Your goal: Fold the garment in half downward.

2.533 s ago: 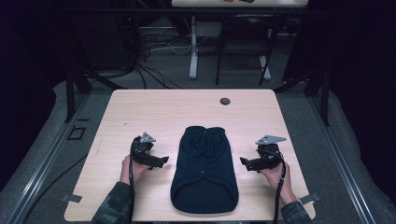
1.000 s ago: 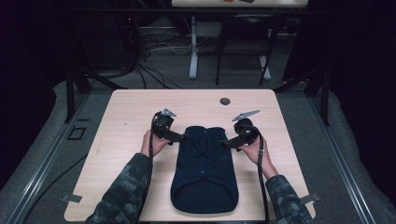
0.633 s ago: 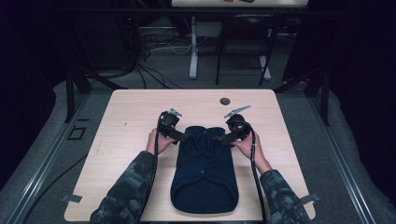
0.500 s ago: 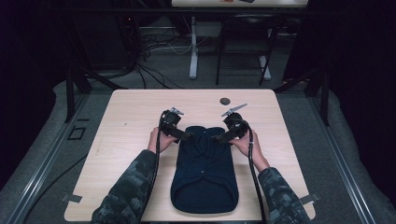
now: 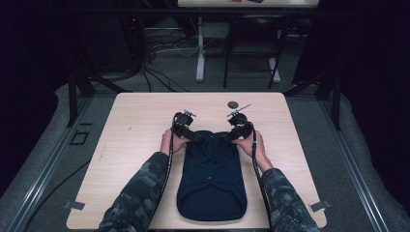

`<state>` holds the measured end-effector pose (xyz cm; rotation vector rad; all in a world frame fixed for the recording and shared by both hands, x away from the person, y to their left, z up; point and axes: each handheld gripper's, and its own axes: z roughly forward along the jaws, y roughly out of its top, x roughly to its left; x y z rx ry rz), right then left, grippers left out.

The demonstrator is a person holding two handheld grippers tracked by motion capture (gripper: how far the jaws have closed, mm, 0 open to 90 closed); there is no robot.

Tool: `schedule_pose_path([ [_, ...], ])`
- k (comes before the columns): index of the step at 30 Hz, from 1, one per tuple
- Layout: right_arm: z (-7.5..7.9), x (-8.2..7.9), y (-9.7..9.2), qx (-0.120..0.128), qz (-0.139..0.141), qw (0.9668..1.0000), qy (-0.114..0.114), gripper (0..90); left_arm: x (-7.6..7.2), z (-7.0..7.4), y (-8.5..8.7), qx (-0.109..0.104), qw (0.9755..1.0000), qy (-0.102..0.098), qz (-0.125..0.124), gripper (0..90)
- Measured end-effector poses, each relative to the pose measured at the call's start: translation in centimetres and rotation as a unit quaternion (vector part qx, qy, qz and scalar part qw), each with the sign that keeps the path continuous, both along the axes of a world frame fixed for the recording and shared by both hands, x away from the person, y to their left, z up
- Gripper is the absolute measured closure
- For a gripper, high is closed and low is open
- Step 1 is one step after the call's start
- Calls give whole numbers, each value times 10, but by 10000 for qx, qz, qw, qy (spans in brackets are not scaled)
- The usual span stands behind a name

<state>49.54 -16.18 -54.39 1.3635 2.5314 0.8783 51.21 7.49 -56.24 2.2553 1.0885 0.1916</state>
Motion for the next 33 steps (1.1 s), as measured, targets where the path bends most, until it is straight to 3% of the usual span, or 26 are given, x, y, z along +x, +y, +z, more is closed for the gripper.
schedule_pose_path([
  [5, -4, 4, 2, -154, 5, 9998, 105, 399, 1, -4, -3, 31, 10000, 51, -34, 156],
  [12, -9, 5, 3, -293, 32, 9994, 158, 474, -1, -2, -6, 62, 9997, 23, -245, 313],
  [18, -9, 4, 4, -259, 102, 9994, 191, 620, -4, -1, -10, 60, 9992, 49, -389, 488],
  [23, -9, 2, 5, -195, 95, 9996, 179, 690, -4, -1, -8, -88, 9987, 160, -465, 611],
  [27, -6, 0, 5, -156, 127, 9997, 112, 712, -6, 2, -7, -179, 9987, 135, -460, 656],
  [33, 7, -10, 2, -118, 225, 9992, -296, 718, -13, 18, -6, -185, 9983, -160, -520, 655],
])
